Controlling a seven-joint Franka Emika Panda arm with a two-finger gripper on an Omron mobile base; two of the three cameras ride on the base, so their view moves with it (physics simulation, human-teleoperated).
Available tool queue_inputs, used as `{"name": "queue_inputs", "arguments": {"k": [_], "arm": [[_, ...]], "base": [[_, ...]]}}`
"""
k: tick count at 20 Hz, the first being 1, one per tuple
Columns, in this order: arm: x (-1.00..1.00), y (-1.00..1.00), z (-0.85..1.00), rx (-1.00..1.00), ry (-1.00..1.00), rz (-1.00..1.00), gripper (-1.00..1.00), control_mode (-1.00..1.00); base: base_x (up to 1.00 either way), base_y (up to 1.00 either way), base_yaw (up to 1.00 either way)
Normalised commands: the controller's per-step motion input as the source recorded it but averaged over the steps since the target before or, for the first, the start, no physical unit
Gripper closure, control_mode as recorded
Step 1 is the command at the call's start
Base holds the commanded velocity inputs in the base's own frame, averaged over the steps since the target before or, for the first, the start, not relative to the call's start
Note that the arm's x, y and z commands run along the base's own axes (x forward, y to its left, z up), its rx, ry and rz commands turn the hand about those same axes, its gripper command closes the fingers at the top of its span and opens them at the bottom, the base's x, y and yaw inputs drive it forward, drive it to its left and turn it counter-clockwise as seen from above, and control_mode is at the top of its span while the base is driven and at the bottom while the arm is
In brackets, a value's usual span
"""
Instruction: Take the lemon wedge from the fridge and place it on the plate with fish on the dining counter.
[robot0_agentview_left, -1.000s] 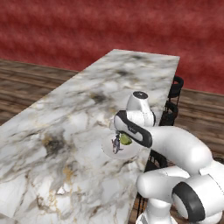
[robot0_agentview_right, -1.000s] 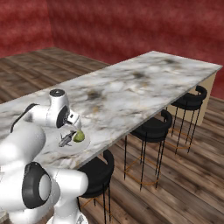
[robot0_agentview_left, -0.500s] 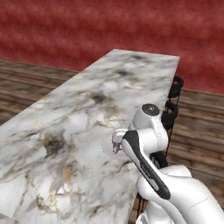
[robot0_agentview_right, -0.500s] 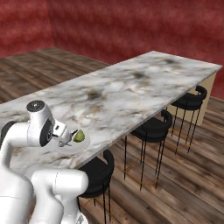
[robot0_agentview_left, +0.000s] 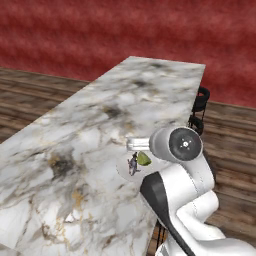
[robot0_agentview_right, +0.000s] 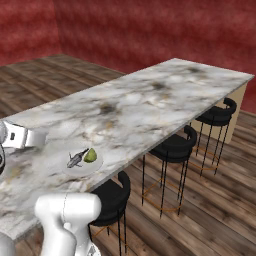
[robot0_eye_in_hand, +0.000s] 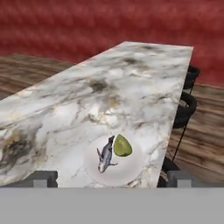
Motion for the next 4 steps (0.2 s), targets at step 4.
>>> {"name": "queue_inputs", "arguments": {"k": [4], "arm": [[-0.50,0.00,0.32,-0.05,-0.37,-0.01,-1.00,-1.00]], "base": [[0.00,0.00,0.00]]}}
